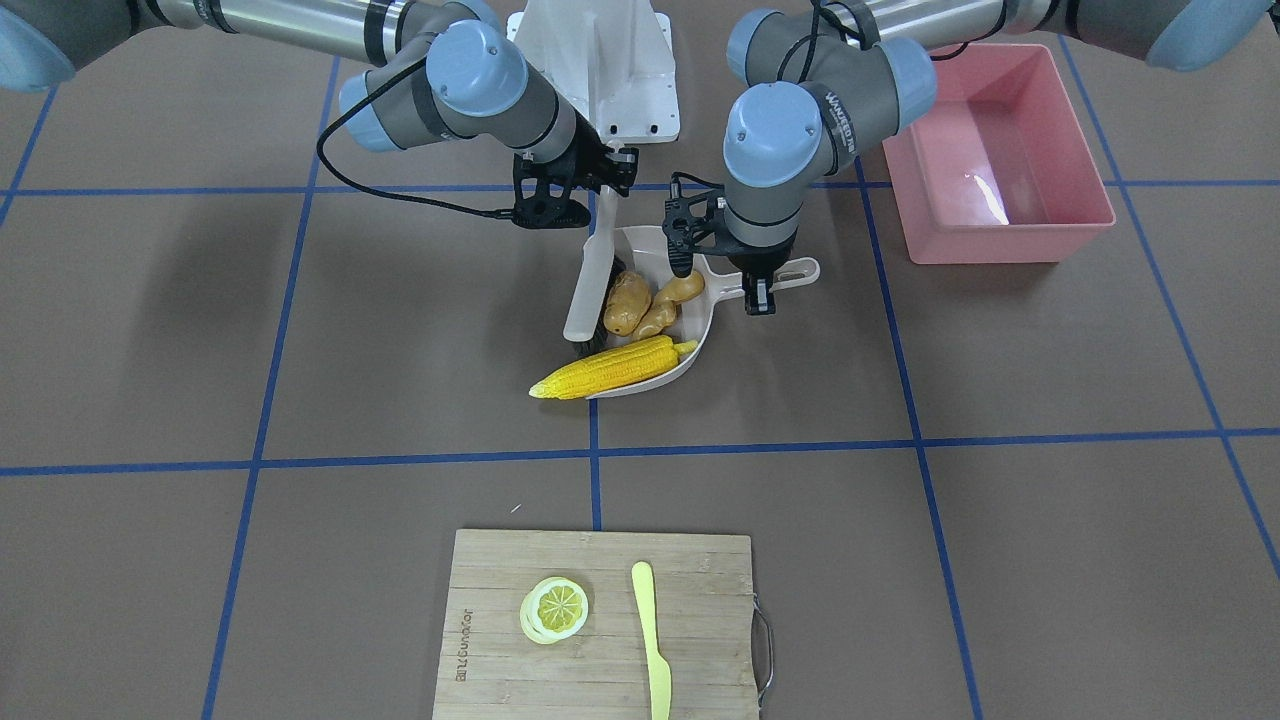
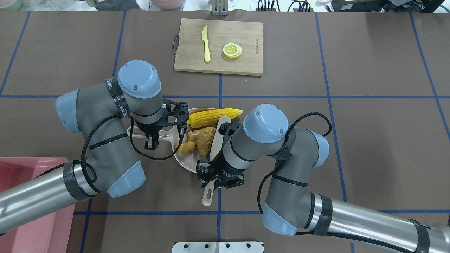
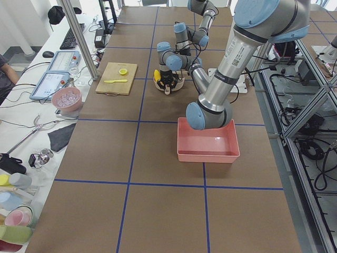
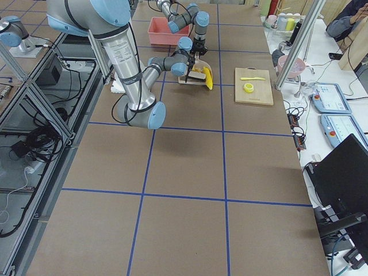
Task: Sweep and dump trash into bin
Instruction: 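Sweep the potato into the dustpan with the right gripper's brush, then draw the brush back from the dustpan lip with the right gripper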
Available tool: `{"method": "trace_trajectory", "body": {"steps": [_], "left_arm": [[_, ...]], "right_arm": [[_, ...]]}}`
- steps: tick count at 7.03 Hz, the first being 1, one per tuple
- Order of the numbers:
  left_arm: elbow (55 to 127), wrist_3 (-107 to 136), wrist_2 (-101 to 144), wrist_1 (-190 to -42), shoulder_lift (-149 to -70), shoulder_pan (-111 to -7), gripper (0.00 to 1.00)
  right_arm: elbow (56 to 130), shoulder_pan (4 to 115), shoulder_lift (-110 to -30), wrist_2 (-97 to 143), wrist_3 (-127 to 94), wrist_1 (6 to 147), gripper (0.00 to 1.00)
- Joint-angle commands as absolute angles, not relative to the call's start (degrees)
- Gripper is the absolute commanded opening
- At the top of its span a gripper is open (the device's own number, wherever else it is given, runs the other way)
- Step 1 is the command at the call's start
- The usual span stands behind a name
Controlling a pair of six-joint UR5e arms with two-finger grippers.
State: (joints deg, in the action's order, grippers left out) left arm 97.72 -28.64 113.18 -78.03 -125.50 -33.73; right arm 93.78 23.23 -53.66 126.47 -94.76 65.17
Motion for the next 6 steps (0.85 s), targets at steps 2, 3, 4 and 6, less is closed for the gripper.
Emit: {"method": "trace_trajectory", "body": {"steps": [2,3,4,6], "left_arm": [[97.73,-28.39,113.29,-81.29,-124.98,-33.84,0.00],[97.73,-28.39,113.29,-82.26,-124.98,-33.84,0.00],[97.73,-28.30,113.38,-83.40,-124.89,-33.92,0.00],[97.82,-28.30,113.38,-85.42,-124.63,-34.01,0.00]], "right_arm": [[95.88,23.99,-53.96,126.91,-94.57,69.42,0.00],[96.58,23.99,-54.23,126.91,-94.40,70.83,0.00],[97.90,24.43,-54.49,127.09,-94.31,73.19,0.00],[100.19,24.61,-54.75,127.09,-93.96,77.77,0.00]]}}
